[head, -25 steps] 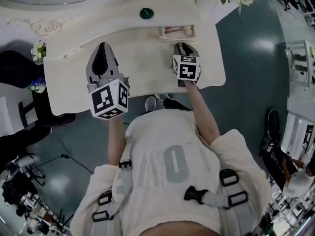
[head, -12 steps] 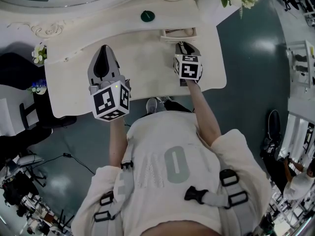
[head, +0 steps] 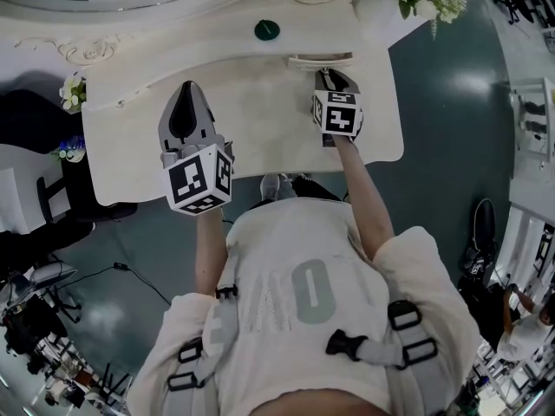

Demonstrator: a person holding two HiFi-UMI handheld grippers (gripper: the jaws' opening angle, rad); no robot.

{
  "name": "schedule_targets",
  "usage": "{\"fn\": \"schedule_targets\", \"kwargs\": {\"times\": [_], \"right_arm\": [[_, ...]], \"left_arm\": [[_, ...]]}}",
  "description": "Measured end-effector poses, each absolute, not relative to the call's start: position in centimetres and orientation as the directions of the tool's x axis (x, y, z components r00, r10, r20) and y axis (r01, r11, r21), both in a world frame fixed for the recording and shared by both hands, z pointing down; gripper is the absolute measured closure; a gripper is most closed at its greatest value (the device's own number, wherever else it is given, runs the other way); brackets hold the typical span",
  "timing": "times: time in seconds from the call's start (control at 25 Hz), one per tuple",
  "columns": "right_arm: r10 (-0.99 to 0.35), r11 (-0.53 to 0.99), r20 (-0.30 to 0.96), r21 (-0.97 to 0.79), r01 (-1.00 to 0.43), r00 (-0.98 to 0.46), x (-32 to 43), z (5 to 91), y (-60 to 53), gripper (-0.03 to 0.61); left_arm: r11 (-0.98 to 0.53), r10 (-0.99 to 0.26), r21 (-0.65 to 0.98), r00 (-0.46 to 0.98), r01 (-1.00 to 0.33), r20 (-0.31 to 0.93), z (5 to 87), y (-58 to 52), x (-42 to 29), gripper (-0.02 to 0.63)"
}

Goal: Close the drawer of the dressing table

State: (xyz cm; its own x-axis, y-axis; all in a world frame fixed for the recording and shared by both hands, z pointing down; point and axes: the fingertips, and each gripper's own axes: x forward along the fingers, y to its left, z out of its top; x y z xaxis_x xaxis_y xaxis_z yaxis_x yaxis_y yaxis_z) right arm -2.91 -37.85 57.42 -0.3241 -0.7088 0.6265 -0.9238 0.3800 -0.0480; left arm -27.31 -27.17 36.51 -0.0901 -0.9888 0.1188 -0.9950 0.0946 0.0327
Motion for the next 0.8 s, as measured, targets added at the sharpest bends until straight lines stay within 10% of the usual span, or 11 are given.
{"fn": "schedule_targets", "kwargs": {"times": [0.8], "right_arm": [[-0.706,0.401,0.623,-0.041,-0.915,-0.337,-3.9,57.5,-41.5,0.474]], "left_arm": [[0.136,-0.983,0.013,-0.134,-0.991,0.130,36.6,-27.4,-28.2,0.595]]}}
